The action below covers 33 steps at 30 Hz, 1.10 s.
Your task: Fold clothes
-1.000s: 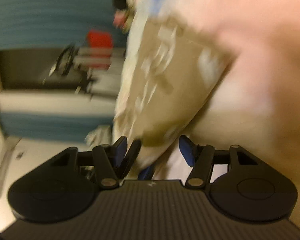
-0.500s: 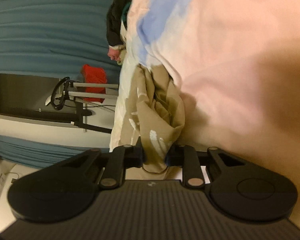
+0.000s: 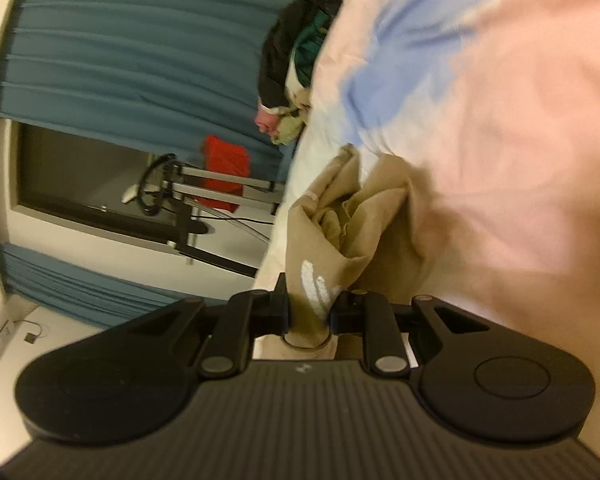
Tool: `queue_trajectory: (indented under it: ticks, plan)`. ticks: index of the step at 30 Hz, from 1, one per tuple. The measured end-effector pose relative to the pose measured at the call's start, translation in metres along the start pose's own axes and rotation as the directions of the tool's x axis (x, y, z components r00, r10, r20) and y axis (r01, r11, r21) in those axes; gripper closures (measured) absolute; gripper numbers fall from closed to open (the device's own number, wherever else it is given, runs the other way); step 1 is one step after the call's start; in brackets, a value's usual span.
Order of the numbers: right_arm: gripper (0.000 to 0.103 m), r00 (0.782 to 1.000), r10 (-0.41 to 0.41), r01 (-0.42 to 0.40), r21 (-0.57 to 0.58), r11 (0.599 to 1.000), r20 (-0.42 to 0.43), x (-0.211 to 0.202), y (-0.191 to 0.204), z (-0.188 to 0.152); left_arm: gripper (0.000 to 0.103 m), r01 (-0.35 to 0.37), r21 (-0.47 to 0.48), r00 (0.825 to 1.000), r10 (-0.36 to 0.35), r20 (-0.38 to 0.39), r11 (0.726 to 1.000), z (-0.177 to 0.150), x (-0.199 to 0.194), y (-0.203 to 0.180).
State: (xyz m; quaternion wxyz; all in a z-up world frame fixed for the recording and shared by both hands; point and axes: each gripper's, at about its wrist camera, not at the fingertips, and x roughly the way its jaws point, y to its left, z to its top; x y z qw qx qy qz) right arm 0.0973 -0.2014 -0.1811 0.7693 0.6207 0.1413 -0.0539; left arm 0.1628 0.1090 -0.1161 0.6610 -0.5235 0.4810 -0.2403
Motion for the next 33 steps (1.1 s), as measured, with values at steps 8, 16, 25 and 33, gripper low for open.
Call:
queue_trajectory:
  ticks: [8,16,25,33]
  plan:
    - [0.082,0.999,-0.035,0.041,0.143,0.989,-0.039,-0.094,0.004,0.025,0.076,-0.105,0.005,0.976,0.105,-0.190,0.994,-0.054,-0.015,-0.056]
    - [0.082,0.993,-0.081,0.073,0.085,0.994,0.085,-0.072,0.027,0.127,0.076,-0.076,0.285,0.972,0.135,-0.194,0.955,-0.050,0.119,-0.183]
    - [0.082,0.928,-0.054,0.104,-0.117,0.988,0.369,-0.006,0.044,0.224,0.076,-0.025,0.541,0.984,0.116,-0.133,0.841,-0.056,0.248,-0.271]
    - [0.082,0.924,-0.270,0.279,0.006,0.960,0.270,0.029,-0.062,0.194,0.076,-0.159,0.598,0.945,0.296,-0.137,0.785,-0.065,0.315,-0.157]
